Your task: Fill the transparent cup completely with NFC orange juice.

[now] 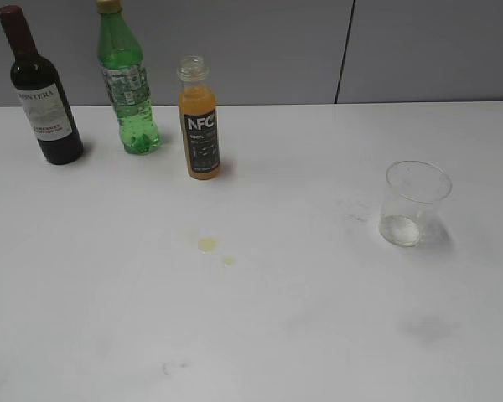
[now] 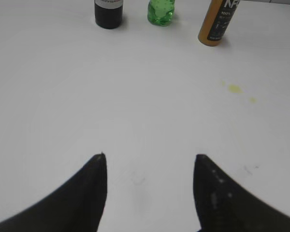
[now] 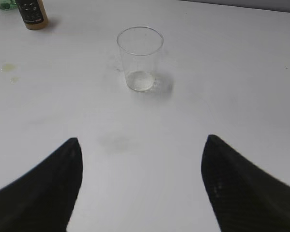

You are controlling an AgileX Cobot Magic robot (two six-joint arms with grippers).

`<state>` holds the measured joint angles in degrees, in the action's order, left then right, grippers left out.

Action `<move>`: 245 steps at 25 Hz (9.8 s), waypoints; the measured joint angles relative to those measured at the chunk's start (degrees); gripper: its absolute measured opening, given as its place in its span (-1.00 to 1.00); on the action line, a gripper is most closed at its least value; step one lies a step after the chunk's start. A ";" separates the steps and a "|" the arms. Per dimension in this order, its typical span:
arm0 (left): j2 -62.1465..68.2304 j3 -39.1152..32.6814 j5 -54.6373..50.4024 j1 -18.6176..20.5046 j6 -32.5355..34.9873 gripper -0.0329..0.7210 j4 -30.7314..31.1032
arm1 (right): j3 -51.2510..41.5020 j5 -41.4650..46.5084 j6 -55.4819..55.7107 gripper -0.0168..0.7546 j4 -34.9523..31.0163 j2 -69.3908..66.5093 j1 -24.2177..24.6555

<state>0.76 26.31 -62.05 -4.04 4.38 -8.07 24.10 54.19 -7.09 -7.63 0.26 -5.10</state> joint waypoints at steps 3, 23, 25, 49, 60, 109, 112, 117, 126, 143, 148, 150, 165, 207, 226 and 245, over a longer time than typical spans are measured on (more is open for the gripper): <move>0.00 0.00 0.00 0.00 0.00 0.22 0.00 | 0.00 0.00 0.00 0.58 0.00 0.00 0.00; 0.00 0.00 0.00 0.00 0.00 0.14 0.00 | 0.00 0.00 -0.05 0.74 0.79 0.00 0.00; 0.00 0.00 0.00 0.00 0.00 0.12 0.00 | 0.00 0.00 -0.05 0.74 1.40 0.00 0.00; 0.00 0.00 0.00 0.00 0.00 -0.17 0.00 | 1.09 -18.68 -2.15 0.76 0.18 -10.44 0.00; 0.00 0.00 0.10 0.00 0.00 -0.27 -0.67 | 1.09 -37.22 -8.59 0.74 -5.04 -24.99 0.00; 0.00 0.00 0.10 0.00 0.00 0.67 -0.95 | -24.23 -121.42 5.58 0.70 3.26 -80.72 -14.24; 0.00 0.00 0.10 0.00 0.00 0.66 -0.85 | -24.32 -121.94 5.44 0.70 1.62 -80.77 -14.24; 0.00 0.00 0.10 0.00 0.00 0.66 -0.74 | -24.32 -123.32 5.32 0.70 1.06 -82.54 -14.24; 0.00 0.00 0.10 0.00 0.00 0.66 -0.67 | -24.27 -123.41 5.26 0.69 -2.26 -93.69 -14.24; 0.00 0.00 0.10 0.00 0.00 0.65 -0.67 | -24.27 -123.46 5.14 0.69 -2.42 -99.77 -14.24; 0.00 0.00 0.10 0.00 0.00 0.65 -0.67 | -24.20 -123.46 5.08 0.69 -0.31 -102.86 -14.24; 0.00 0.00 0.10 0.00 0.00 0.65 -0.67 | -22.92 -123.46 5.27 0.72 1.47 -104.18 -14.24; 0.00 0.00 0.10 0.00 0.00 0.65 -0.50 | -13.19 -123.52 9.63 0.81 1.11 -106.90 -14.24; 0.00 0.00 0.10 0.00 0.00 0.65 -0.48 | -0.80 -123.80 11.13 0.81 -2.62 -118.93 -14.24; 0.00 0.00 0.10 0.00 0.00 0.65 -0.48 | 3.27 -123.80 11.13 0.80 -3.49 -122.72 -14.24; 0.00 0.00 0.10 0.00 0.00 0.65 -0.43 | 3.51 -123.80 11.13 0.45 -3.55 -122.76 -14.24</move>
<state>0.76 26.31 -61.95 -4.04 4.38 -8.50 27.61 -69.61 4.04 -11.17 -122.50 -19.33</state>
